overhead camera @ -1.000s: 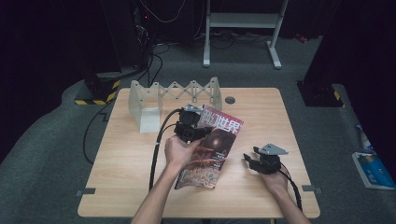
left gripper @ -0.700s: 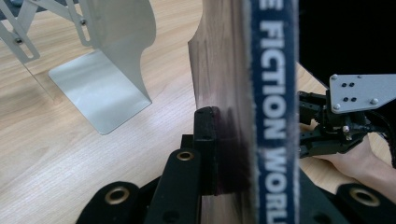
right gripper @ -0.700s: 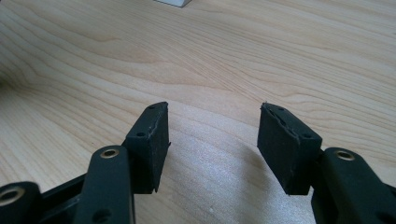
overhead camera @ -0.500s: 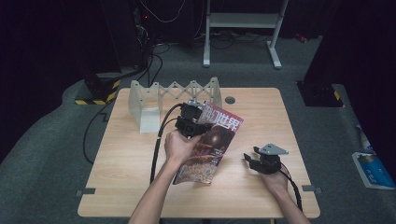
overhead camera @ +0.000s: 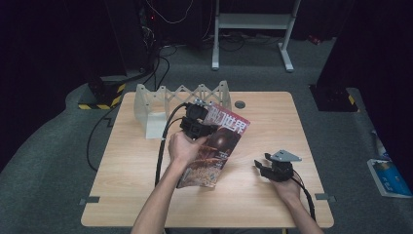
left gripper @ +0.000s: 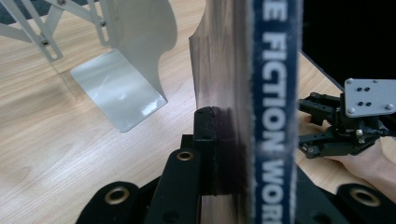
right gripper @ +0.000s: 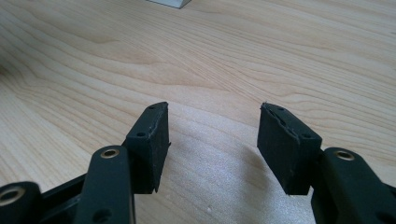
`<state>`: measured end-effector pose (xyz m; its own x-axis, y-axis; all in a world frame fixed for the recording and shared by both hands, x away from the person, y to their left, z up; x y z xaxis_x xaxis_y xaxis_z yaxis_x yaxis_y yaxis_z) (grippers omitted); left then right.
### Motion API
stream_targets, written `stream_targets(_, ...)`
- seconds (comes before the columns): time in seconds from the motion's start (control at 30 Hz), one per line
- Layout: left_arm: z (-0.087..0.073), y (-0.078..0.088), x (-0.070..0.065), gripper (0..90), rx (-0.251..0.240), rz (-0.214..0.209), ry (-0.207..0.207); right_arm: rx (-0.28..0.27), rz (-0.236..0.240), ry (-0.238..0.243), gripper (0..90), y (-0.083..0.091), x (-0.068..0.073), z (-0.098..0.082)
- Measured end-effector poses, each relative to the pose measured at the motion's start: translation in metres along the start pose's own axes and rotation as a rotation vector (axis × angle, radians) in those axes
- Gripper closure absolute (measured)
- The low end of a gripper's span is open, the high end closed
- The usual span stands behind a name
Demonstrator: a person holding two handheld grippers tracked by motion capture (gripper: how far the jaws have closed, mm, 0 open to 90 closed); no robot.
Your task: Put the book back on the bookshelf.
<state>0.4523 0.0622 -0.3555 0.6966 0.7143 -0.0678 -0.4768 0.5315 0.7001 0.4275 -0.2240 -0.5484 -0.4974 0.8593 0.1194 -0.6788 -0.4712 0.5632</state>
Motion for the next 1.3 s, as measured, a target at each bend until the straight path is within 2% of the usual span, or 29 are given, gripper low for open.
stream_targets(0.3,0.005,0.007,0.006,83.6,0.032,0.020,-0.006,0.001,-0.001,-0.001,43.6,0.000,0.000,0.000)
stream_targets(0.63,0.007,0.011,0.017,83.4,0.072,0.043,0.008,0.001,0.001,-0.005,43.6,0.000,0.000,0.000)
stream_targets(1.0,0.015,0.027,0.030,82.9,0.097,0.064,0.018,0.002,-0.003,-0.002,43.6,0.000,0.000,0.000)
stream_targets(1.3,0.018,0.034,0.040,82.8,0.129,0.081,0.038,0.004,-0.004,0.001,43.6,0.000,0.001,-0.001)
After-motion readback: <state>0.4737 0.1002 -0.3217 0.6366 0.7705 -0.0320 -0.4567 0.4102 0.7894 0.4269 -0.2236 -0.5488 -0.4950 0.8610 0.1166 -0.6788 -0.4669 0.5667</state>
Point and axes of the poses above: each handheld gripper's, and its own axes: y roughly backward along the jaws, z roughly out of its top, x roughly to its left, the point moved 3 cm from there along -y, roughly forward along the jaws, and after that the axes turned 10 degrees about -y, right-handed, at the moved point
